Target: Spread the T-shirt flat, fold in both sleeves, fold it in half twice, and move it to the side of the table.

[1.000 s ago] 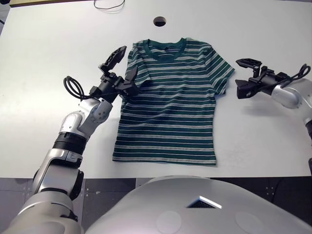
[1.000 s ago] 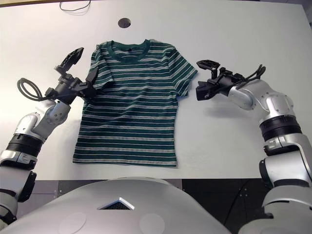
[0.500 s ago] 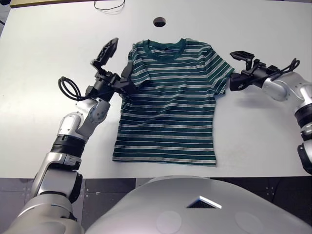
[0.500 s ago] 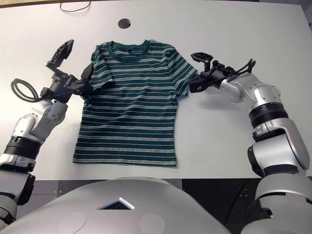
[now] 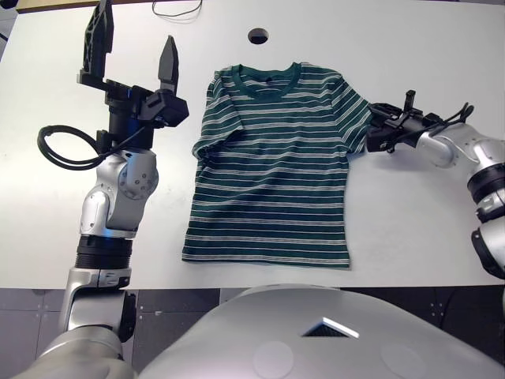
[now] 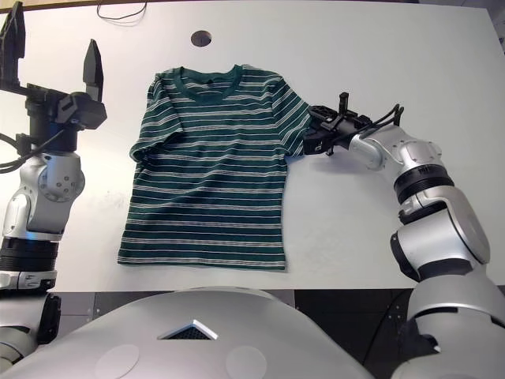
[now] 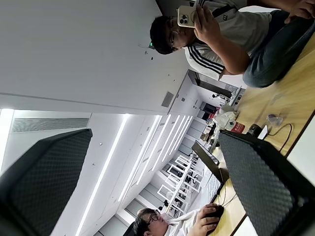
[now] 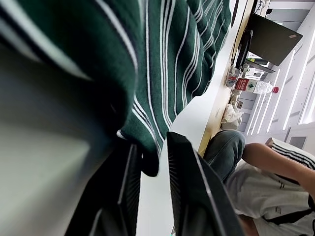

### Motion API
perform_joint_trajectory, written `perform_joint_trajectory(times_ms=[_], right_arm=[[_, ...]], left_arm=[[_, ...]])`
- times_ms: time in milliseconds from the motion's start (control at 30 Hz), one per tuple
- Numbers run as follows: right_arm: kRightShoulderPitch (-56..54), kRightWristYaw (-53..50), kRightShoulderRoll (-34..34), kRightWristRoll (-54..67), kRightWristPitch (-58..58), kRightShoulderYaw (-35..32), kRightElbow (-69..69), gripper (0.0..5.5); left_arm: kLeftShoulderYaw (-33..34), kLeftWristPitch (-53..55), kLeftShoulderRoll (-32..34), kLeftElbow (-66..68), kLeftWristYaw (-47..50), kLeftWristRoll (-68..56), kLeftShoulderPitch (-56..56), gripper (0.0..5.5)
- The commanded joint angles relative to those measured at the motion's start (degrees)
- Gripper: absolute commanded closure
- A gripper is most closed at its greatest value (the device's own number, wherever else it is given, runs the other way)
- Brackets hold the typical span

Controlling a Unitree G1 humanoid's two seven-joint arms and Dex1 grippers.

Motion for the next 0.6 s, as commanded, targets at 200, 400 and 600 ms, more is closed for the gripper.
perform_joint_trajectory(times_ms=[200,400,600], right_arm=[[3.67,0.32,2.85,-2.00,0.48,2.66,3.83,5.37],[4.36,-3.05,2.41,0.19,-0.07,0.35,0.93,5.37],[7.08,-6.19,1.42,2.87,0.08,-3.56,-7.24,5.37]], left_arm=[[0.66,-0.56,-1.03,-0.65,-0.29,-0.25,1.29,0.76],[0.46,-1.07,-1.56,0.13,-0.42,-0.69,1.94,0.76],[0.04,-1.52,-2.05,1.23,-0.43,-0.86,1.94,0.76]])
